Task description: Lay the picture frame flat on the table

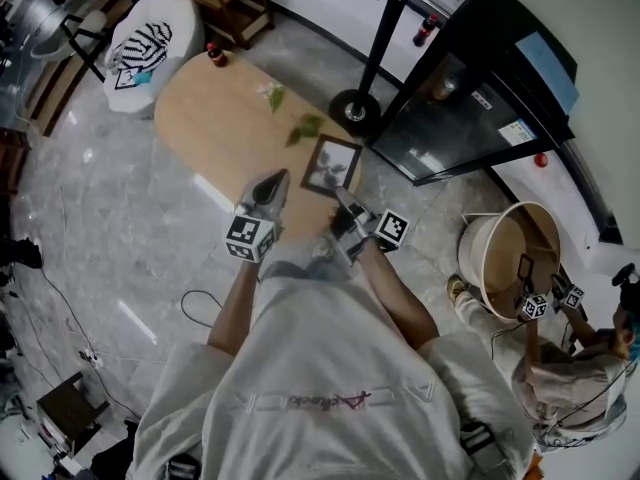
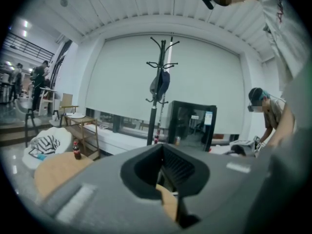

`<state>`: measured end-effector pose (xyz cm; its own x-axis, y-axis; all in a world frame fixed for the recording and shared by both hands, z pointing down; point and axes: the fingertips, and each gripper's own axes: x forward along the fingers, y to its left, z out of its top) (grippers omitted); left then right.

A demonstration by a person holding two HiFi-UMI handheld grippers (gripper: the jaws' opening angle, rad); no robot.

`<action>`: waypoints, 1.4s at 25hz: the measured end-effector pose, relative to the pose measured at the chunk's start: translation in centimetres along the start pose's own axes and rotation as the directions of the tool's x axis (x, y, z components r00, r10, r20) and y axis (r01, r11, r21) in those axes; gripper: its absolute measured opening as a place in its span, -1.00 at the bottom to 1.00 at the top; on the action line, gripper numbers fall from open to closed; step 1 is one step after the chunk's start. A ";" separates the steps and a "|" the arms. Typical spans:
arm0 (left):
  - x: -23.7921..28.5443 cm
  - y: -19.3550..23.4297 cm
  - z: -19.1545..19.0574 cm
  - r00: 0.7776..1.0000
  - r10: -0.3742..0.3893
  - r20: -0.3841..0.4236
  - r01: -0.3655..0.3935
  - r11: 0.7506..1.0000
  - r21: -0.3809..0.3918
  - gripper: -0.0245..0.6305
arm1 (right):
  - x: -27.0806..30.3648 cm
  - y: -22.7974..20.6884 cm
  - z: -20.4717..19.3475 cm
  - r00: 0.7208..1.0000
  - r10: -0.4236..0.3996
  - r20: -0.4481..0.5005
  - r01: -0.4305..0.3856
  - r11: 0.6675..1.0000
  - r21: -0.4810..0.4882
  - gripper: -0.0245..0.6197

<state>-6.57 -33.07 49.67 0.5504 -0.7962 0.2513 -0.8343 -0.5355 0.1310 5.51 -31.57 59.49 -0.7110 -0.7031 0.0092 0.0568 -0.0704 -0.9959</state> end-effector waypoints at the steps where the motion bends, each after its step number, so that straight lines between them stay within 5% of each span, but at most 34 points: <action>1: 0.1 0.0 -0.2 1.000 0.000 -0.003 0.000 1.000 -0.004 -0.93 | 0.0 -0.2 0.1 1.000 -0.004 -0.002 0.004 1.000 0.002 -0.70; 23: 0.5 5.4 -6.2 0.997 -0.027 -0.074 0.021 0.997 -0.074 -0.93 | 2.8 -5.5 0.2 0.995 -0.076 0.061 0.075 0.997 0.023 -0.70; 35: 1.0 7.2 -12.6 0.986 -0.095 -0.135 0.079 0.990 -0.113 -0.93 | 3.7 -10.7 -1.7 0.988 -0.130 0.083 0.128 0.991 0.024 -0.70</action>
<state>-12.40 -34.18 62.90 0.6177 -0.6967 0.3647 -0.7860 -0.5617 0.2583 1.07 -32.24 70.07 -0.6520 -0.7441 0.1459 -0.0181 -0.1771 -0.9840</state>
